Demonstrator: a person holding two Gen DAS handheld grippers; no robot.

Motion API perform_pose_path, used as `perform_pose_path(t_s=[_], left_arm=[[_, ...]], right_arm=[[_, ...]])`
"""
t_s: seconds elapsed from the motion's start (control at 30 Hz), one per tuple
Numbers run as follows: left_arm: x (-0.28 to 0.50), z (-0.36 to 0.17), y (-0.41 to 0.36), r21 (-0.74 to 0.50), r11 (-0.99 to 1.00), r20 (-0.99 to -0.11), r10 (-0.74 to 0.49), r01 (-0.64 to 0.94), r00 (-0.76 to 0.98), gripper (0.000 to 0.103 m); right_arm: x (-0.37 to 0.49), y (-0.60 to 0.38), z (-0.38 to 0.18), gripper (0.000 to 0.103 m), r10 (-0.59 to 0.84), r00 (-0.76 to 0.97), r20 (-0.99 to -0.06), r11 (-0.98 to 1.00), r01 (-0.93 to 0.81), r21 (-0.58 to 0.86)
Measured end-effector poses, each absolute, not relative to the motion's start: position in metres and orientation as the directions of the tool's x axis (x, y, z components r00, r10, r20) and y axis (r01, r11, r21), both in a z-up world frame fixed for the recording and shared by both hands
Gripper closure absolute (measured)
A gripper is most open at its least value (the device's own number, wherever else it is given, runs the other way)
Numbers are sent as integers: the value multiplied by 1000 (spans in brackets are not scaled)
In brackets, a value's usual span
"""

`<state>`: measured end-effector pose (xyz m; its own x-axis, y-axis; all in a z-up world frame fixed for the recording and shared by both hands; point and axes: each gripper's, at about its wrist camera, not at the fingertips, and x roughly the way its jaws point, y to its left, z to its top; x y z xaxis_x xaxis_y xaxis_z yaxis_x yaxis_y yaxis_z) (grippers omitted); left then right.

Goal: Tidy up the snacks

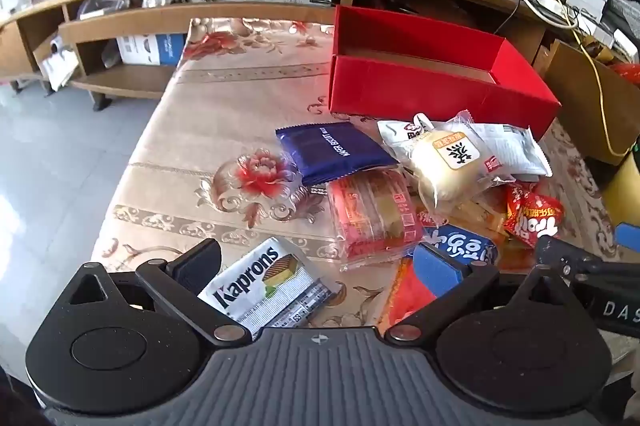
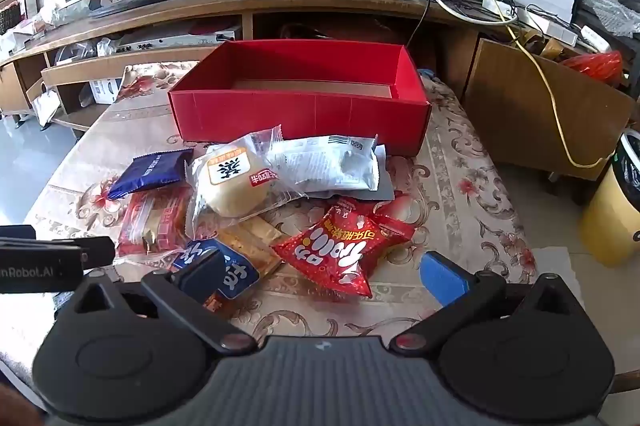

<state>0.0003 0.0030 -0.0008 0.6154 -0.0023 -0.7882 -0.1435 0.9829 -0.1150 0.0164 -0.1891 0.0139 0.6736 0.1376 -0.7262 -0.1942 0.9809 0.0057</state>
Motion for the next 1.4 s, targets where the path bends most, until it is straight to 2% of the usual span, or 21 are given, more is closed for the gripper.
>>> perform_pose_path(t_s=[0.2, 0.43, 1.4], left_arm=[[-2, 1, -1, -44, 989, -784, 54, -143, 619, 0], [-1, -4, -7, -19, 990, -799, 70, -141, 598, 0], [-3, -8, -12, -11, 993, -809, 62, -121, 584, 0]], right_arm=[[15, -188, 13, 0, 136, 664, -735, 981, -195, 5], [16, -188, 13, 0, 137, 657, -741, 982, -190, 12], [20, -185, 7, 0, 133, 627, -767, 979, -202, 5]])
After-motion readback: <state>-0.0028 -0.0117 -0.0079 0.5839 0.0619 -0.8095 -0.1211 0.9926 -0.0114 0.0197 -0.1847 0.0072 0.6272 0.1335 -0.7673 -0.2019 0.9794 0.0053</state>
